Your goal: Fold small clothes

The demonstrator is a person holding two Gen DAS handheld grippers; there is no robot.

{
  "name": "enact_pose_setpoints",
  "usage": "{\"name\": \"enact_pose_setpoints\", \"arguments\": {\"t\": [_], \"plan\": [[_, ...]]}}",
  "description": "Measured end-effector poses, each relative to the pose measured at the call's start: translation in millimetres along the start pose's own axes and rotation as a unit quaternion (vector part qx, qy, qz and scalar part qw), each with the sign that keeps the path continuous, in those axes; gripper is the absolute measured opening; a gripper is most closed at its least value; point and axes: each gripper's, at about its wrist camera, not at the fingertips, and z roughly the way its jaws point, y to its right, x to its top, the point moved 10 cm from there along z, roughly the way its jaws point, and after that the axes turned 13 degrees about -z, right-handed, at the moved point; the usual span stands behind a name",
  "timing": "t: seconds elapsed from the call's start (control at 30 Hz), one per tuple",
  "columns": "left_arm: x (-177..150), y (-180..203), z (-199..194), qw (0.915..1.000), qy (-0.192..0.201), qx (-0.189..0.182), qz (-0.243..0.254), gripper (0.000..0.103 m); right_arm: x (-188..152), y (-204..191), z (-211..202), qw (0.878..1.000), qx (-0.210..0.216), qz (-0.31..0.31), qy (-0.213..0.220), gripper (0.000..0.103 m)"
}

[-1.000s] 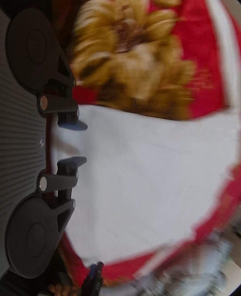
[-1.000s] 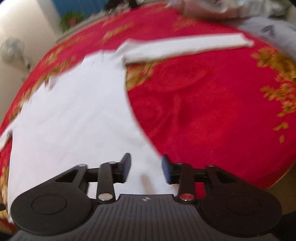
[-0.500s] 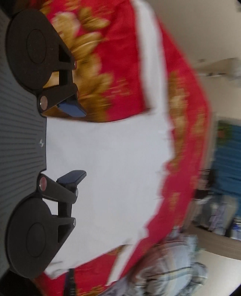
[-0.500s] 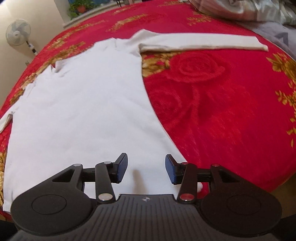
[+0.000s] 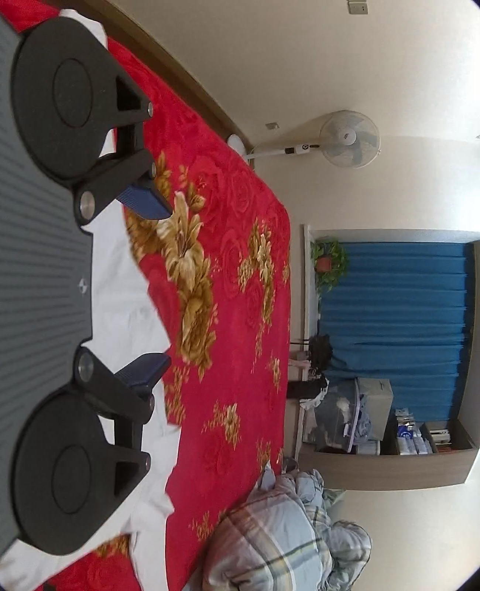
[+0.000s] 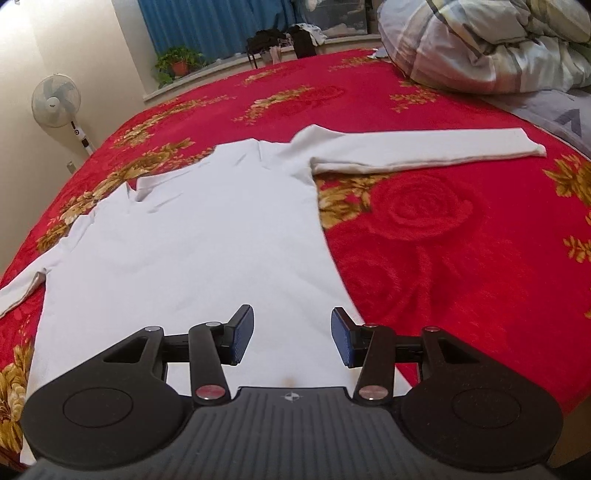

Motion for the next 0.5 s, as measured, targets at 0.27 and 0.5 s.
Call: {"name": "enact_pose_setpoints", "arguments": {"t": [0.27, 0.5], "plan": [[-26.8, -100.6, 69.1, 0.9912, -0.054, 0.069, -0.099, 0.057, 7.4, -33.5, 9.9, 0.999, 0.001, -0.040, 0.002, 0.049], [-25.8, -223.3, 102.2, 0.9561, -0.082, 0.157, -0.233, 0.047, 17.4, -67.9, 15.8, 0.996, 0.029, -0.078, 0.011, 0.049]]}}
